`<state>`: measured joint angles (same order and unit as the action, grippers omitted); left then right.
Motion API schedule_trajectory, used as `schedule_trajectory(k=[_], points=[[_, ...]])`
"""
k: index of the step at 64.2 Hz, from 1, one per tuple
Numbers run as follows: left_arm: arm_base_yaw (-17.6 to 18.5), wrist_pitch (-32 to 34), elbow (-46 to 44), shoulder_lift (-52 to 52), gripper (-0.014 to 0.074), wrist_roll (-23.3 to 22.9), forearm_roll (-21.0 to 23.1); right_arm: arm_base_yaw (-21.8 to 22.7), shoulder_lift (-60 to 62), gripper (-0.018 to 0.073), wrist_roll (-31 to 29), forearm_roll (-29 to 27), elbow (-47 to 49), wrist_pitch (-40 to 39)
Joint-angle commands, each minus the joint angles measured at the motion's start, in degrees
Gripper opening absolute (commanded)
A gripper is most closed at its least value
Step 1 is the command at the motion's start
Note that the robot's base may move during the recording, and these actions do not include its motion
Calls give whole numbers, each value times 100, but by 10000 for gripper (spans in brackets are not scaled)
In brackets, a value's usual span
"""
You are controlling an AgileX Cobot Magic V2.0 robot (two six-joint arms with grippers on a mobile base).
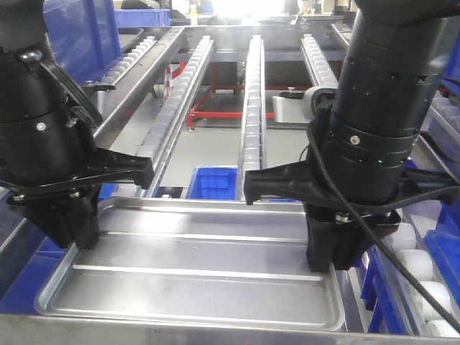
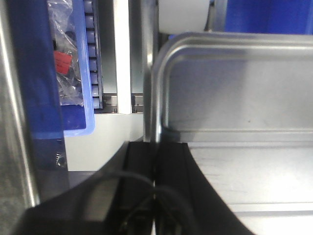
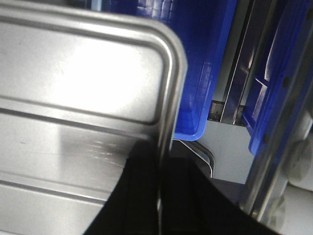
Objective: Grab silver tray and stack on right shelf
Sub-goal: 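Close both grippers on the tray's short edges, then lift the silver tray up off the shelf with both grippers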
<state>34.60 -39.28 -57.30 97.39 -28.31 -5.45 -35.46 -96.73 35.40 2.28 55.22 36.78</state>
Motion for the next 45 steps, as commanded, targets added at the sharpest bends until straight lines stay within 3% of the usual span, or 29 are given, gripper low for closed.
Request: schedule_trajectory(k=[1,18,28,35,45], points=[[37,30,-171,-145,-93,-35,51,-10,329,57,-88,9,142,-89],[61,-662,-900,-625,-93,-35,2,1,1176,57,-88,122,154,264],[356,-1258,-1469,-824,-93,-44,-214,1,1542,57,-88,494,504,999],[558,-1326,-1828,-899,-93,-211,-215,1,1599,57,-82,843,911,1610],[686,-1541,-2296,-903,-93,-211,-215,1,1604,57,-66,921,1216,1803]])
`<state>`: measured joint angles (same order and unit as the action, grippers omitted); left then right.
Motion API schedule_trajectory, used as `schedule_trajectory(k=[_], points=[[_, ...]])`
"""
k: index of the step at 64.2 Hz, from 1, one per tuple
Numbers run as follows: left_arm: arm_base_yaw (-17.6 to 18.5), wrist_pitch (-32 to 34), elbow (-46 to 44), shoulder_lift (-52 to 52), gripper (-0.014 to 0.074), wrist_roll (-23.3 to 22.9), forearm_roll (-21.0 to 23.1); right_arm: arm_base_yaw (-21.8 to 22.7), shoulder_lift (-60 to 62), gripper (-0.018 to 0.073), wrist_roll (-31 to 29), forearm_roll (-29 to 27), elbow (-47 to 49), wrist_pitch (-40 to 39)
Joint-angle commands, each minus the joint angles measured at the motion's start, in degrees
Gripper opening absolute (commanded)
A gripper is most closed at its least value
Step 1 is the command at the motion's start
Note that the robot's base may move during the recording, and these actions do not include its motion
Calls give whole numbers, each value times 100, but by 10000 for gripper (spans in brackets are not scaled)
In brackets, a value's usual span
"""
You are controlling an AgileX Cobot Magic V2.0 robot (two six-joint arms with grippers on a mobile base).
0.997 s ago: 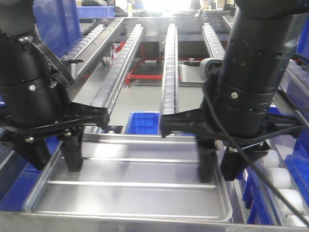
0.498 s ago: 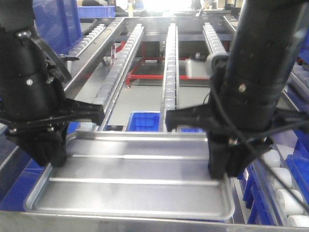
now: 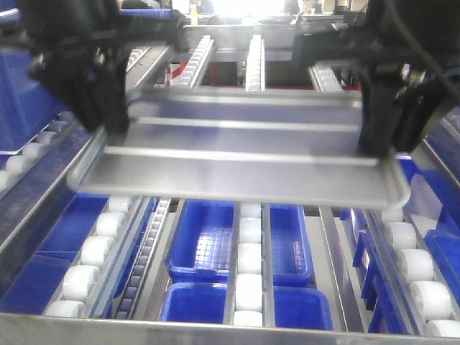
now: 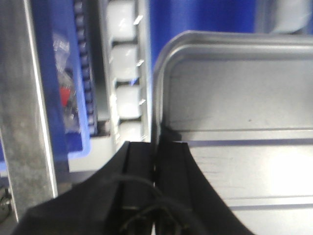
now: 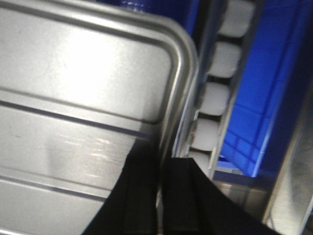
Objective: Grab silver tray and stack on right shelf
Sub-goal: 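Lift the silver tray up off the shelf with both grippers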
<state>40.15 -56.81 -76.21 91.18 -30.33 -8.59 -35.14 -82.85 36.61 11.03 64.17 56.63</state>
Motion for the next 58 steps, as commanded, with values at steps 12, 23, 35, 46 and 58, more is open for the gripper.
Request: schedule_trajectory(k=[12,23,35,46,58], points=[[131,135,-541,-282,-93,-9,74,-31,216,57,-182,47,332,-195],[131,112,-541,-282,-93,-9,-96,-31,216,57,-182,52,332,-232],[131,74,-541,-282,-93,-9,-96,-31,216,57,-182,52,332,-110],[131,74,-541,-282,-93,-9,-96,-31,216,57,-182,52,332,-104],[131,74,-541,-282,-93,-9,-96,-31,216,57,-182,52,332,-104]])
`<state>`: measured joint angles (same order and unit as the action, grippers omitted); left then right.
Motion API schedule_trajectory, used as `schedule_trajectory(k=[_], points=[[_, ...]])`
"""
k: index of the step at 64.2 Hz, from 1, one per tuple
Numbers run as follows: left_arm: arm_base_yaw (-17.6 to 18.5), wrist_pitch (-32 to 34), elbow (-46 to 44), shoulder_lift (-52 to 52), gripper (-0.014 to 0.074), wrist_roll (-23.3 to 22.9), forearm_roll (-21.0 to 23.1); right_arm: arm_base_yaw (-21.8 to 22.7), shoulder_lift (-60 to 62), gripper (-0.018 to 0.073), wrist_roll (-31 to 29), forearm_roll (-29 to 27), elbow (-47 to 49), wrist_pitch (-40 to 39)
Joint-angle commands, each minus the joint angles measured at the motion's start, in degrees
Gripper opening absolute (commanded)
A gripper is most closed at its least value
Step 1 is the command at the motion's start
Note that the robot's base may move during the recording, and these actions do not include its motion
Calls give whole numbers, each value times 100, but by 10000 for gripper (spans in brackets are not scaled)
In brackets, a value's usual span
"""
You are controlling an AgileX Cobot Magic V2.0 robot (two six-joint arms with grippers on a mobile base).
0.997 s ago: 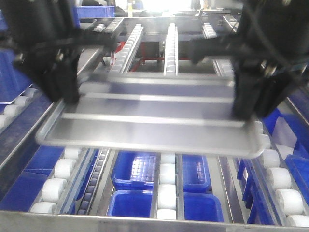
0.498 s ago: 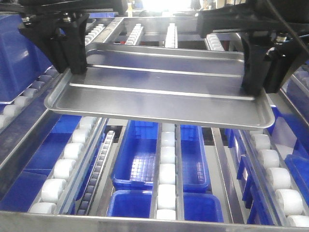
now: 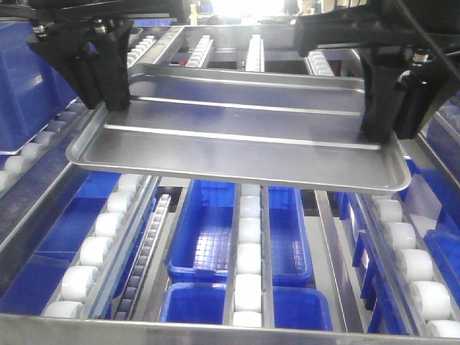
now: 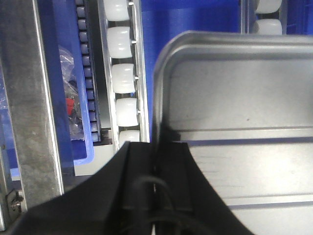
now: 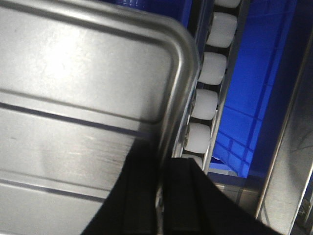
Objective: Grab silver tray and stack on right shelf
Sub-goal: 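Lift the silver tray up off the shelf with both grippers, then hold the tray level with both grippers while the base drives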
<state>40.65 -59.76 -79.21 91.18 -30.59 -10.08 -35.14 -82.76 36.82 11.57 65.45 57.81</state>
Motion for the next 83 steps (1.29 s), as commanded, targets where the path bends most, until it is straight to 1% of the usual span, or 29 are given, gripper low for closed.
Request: schedule_trajectory(k=[1,83], points=[[82,369,-241,-282,-93,17,52,-31,207,57,-203,-2,205,-222],[82,369,-241,-282,-93,17,52,-31,207,57,-203,-2,205,-222]])
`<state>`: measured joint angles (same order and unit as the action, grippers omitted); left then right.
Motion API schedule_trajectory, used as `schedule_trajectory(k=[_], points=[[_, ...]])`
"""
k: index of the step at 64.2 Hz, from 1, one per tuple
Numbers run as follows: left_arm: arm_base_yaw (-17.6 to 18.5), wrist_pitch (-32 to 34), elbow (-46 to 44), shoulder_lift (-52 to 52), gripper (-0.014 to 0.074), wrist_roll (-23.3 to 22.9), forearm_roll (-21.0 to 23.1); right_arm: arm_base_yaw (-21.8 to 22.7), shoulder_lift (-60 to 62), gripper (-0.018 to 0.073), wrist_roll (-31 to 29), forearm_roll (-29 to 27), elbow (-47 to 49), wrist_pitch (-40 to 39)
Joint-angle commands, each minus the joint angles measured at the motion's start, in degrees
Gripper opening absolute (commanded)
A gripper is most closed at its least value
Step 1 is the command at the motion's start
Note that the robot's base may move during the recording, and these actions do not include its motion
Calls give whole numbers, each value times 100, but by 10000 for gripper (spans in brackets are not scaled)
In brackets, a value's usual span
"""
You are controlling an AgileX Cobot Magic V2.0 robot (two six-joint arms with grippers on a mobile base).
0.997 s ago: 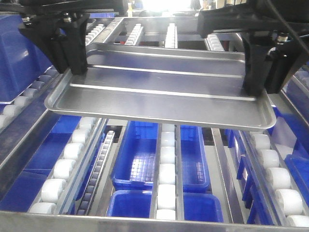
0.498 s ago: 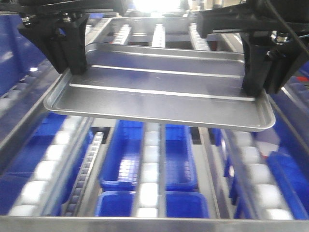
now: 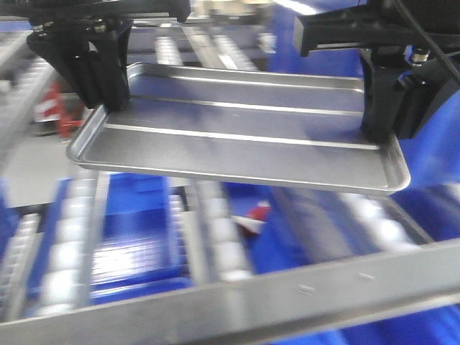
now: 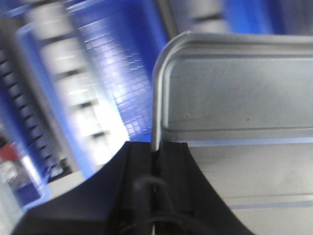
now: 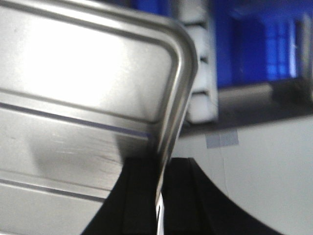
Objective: Grab silver tray and stack on right shelf
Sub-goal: 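Hold the tray level with both grippers while the base drives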
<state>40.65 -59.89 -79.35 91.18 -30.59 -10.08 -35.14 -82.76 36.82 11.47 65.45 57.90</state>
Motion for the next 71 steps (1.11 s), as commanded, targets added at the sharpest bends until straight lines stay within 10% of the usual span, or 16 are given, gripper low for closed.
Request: schedule_trajectory(k=[1,71], points=[[82,382,-228,-282,-93,17,52,-31,207,57,-203,8,205,-230],[82,382,-228,-282,-93,17,52,-31,207,57,-203,8,205,-230]])
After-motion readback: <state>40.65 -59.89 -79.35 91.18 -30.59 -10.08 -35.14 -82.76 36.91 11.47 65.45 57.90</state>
